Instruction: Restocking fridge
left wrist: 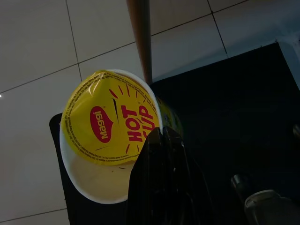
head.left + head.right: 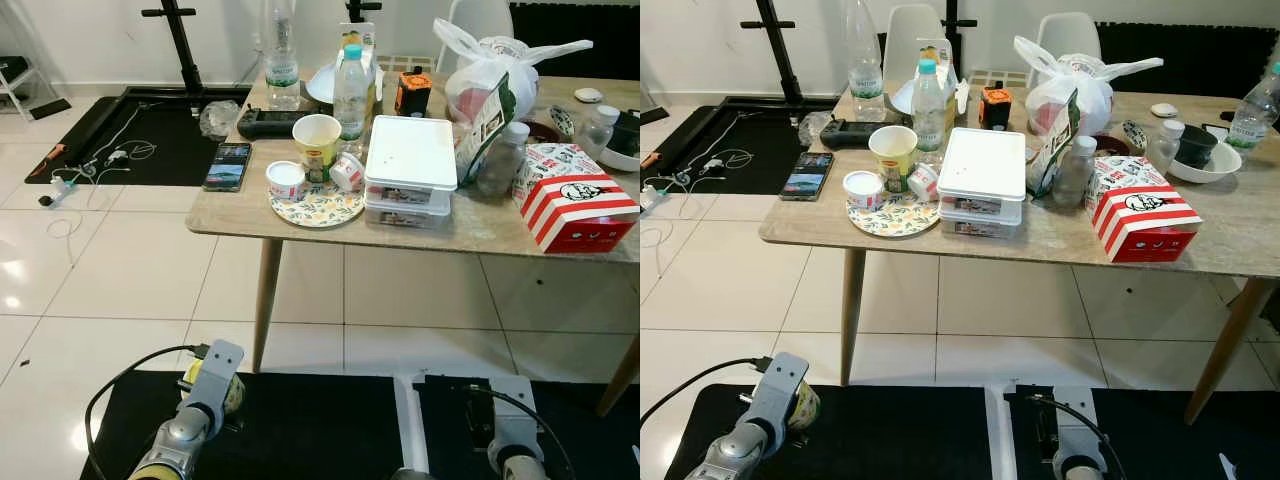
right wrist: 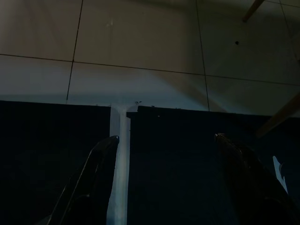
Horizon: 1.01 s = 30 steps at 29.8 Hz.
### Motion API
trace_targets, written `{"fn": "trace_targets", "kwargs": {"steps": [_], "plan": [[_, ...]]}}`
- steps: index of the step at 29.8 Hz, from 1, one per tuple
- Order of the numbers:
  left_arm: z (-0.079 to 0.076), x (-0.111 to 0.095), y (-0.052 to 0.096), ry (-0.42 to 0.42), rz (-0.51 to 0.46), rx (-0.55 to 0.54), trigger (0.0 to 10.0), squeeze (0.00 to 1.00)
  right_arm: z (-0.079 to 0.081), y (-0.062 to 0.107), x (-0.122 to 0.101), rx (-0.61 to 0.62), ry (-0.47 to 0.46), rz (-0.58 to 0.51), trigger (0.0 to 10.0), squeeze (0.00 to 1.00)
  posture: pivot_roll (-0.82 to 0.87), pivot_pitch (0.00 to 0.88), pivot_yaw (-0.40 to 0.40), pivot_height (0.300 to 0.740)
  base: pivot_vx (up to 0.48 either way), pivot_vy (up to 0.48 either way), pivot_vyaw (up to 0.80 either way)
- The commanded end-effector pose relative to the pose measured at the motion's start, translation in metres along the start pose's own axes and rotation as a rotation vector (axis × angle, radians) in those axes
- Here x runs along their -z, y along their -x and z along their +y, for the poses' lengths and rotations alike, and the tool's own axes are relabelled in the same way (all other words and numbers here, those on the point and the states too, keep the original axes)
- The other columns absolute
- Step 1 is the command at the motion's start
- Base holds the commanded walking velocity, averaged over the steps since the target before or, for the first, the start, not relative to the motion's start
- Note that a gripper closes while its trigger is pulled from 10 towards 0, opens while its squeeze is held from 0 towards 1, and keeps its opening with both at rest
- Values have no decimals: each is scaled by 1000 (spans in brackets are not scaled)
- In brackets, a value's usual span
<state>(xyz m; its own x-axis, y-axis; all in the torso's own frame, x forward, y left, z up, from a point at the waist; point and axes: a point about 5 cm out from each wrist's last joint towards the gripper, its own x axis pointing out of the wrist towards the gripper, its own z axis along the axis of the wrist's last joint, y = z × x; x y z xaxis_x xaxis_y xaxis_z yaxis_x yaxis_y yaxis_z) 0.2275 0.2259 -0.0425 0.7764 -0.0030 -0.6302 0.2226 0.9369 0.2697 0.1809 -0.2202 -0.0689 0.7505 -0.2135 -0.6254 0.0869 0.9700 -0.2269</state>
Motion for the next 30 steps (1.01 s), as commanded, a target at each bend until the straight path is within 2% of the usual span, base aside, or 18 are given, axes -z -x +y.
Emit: {"fn": "trace_targets", "kwargs": {"steps": [1, 8, 30], "plan": [[-6, 7, 1, 7, 20, 8, 10000, 0, -1, 1, 5, -5, 9, 24, 10000, 0, -6, 67, -3, 740, 0, 0, 0], [-7, 7, 1, -10, 20, 9, 10000, 0, -2, 1, 6, 0, -5, 31, 10000, 0, -7, 65, -5, 740, 0, 0, -168], [-8, 2, -1, -20, 6, 14, 10000, 0, -2, 1, 4, 4, -16, 29, 10000, 0, -10, 62, 1, 740, 0, 0, -782]]}}
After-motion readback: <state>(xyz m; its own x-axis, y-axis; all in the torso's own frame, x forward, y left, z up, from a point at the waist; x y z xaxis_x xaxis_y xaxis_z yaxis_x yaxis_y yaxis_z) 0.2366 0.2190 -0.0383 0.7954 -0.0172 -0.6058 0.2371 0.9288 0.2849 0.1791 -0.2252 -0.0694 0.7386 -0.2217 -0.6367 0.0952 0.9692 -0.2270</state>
